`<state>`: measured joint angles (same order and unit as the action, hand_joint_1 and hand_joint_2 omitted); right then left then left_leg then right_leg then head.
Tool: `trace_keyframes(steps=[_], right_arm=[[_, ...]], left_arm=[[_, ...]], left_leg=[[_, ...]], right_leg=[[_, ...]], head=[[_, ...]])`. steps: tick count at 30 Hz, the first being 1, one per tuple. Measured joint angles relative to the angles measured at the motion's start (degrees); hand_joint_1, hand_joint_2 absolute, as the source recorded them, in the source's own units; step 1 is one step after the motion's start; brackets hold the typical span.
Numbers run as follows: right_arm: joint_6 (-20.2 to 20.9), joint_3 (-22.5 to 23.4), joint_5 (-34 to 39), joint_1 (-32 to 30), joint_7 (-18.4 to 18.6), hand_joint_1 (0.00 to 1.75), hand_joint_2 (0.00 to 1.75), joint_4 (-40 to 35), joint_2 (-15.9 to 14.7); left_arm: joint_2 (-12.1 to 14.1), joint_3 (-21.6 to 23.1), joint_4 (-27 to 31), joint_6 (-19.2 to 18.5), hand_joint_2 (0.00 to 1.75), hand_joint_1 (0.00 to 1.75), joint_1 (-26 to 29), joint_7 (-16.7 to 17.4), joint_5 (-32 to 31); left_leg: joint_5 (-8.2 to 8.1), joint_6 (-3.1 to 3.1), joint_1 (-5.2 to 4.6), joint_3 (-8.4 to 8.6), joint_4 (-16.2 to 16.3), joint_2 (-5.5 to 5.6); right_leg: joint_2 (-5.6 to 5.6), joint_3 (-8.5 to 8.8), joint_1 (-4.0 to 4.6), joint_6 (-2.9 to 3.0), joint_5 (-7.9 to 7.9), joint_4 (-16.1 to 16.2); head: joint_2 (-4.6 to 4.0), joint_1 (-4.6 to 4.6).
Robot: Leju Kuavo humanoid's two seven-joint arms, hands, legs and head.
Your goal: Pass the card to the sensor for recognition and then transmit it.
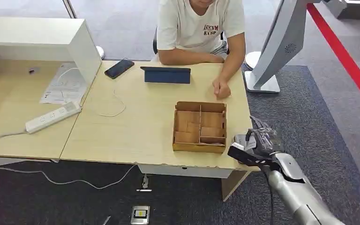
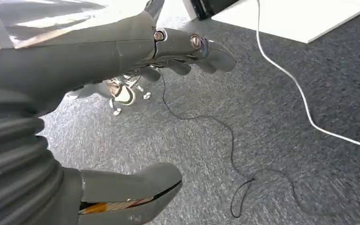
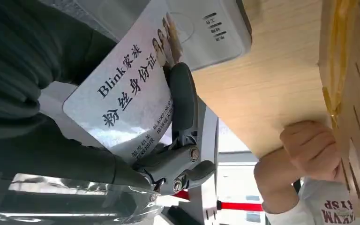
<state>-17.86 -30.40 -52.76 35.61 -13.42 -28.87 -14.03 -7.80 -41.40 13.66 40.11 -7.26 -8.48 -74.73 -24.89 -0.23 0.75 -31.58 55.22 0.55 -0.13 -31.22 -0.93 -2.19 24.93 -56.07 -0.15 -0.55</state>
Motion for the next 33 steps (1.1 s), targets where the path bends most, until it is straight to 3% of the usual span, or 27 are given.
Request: trace_keyframes(steps=[14, 23, 27, 30, 33], right_arm=[[1.92, -0.20, 0.15, -0.79, 2.19, 1.75, 1.75, 0.31, -0.98], [-1.01, -0.20, 1.40, -1.27, 1.62, 1.75, 1.75, -0.48, -1.88], [-0.87, -0.17, 1.90, -0.20, 2.78, 1.75, 1.75, -4.42, -1.77], [2.30, 0.39, 2.19, 1.99, 5.95, 1.75, 1.75, -11.40, -1.97], [4.63, 0.77, 1.36, 4.97, 6.73, 1.75, 1.75, -16.15, -1.90]], left_arm=[[-0.02, -0.07, 0.17, 0.00, 1.75, 0.00, 0.03, -2.30, 0.07], [0.00, -0.18, 0.17, 0.00, 1.75, 0.00, 0.08, -2.38, -0.74], [0.00, -0.33, 0.17, 0.00, 1.75, 0.00, 0.08, -1.92, -0.92], [0.02, -0.35, 0.17, 0.00, 1.75, 0.00, 0.08, -3.54, -1.18], [0.46, -0.35, 0.13, 0.00, 1.75, 0.00, 0.07, -5.55, -3.08]], left_leg=[[0.00, 0.00, 0.00, 0.08, 0.00, -0.02], [0.00, 0.01, 0.00, 0.12, 0.00, -0.10], [0.02, 0.01, -0.03, 0.05, 0.00, -0.10], [0.04, 0.00, -0.02, 0.05, 0.00, -0.08], [0.04, 0.00, -0.01, 0.04, 0.00, -0.06]], right_leg=[[0.00, 0.04, 0.00, 0.00, 0.00, 0.03], [0.01, 0.14, 0.00, 0.00, -0.02, 0.02], [0.02, 0.05, -0.01, 0.01, -0.07, -0.04], [0.02, 0.02, -0.01, 0.01, -0.06, -0.05], [0.02, 0.01, 0.00, 0.02, -0.05, -0.05]], head=[[0.00, 0.02], [0.02, 0.02], [0.00, -0.02], [0.02, 0.00], [0.00, 0.02]])
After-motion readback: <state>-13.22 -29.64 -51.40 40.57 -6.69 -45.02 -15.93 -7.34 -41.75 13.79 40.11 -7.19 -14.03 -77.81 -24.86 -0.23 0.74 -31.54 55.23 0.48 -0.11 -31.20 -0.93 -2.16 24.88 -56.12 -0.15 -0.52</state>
